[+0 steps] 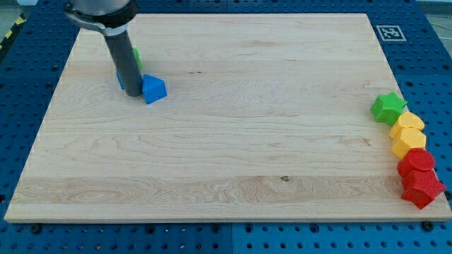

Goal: Move the blue triangle towards the top of the green star

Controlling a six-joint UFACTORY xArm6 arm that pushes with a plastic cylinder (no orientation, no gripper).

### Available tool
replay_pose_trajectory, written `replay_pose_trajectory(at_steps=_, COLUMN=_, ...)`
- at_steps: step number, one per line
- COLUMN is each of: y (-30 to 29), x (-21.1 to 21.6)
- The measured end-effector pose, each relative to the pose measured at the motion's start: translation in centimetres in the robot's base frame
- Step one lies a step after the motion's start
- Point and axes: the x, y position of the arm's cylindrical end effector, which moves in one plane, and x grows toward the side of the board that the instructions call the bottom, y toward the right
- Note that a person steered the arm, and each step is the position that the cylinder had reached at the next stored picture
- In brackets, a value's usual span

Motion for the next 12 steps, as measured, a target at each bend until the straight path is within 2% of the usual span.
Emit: replay_pose_trajectory(at_steps=12, y=13.8, x=1.7)
